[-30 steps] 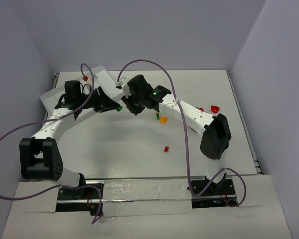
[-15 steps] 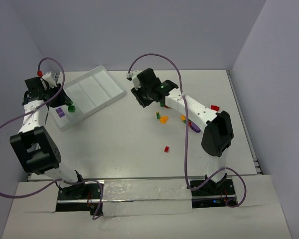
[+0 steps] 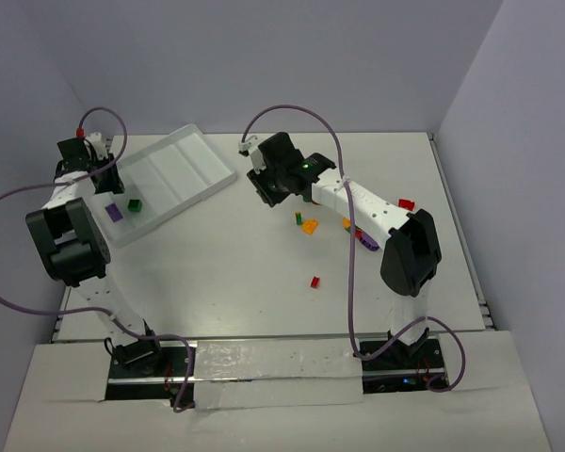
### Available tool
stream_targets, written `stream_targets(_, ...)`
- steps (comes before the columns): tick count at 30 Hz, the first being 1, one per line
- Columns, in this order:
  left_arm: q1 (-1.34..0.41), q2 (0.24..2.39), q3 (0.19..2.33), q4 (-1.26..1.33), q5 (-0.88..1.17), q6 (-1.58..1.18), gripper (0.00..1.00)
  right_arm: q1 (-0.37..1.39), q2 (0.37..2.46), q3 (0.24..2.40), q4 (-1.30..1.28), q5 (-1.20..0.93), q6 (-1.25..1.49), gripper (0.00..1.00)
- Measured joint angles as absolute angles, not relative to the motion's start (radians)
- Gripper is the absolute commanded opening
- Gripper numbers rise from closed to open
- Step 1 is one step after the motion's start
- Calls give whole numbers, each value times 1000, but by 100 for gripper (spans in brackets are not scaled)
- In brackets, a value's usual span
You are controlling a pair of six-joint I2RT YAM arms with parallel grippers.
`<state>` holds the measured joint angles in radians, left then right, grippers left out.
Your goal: Sort the legos into containers by color
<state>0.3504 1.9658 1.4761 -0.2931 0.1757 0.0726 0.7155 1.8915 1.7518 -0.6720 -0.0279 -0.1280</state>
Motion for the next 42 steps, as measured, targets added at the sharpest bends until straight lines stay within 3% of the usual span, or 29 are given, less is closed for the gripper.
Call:
stream_targets(5, 350, 2009, 1518, -289, 172, 72, 68, 715, 1892, 1751, -669, -47, -128, 0)
stream_targets(9, 350, 2011, 1527, -291, 185, 74, 75, 715, 1892, 1742, -656, -74, -131, 0)
stream_targets(15, 351, 1970, 1523, -347, 315, 38, 80, 715, 1867, 1678, -595, -212, -143, 0)
stream_targets(20, 313, 1719, 1381, -365, 569, -103, 82, 716, 1826, 1635, -544, -355, -138, 0)
stream_targets(23, 190, 1507, 1268, -334, 652, -200, 88, 719, 1805, 1634, -509, -404, -131, 0)
stream_targets(27, -18, 1326, 1182, -283, 752, -316, 88, 726, 1784, 1633, -471, -449, -124, 0)
stream_targets(35, -103, 1362, 1143, -261, 818, -495, 89, 772, 1757, 1632, -457, -442, -124, 0)
stream_targets(42, -211, 1373, 1141, -279, 811, -510, 83, 799, 1756, 1634, -469, -395, -125, 0)
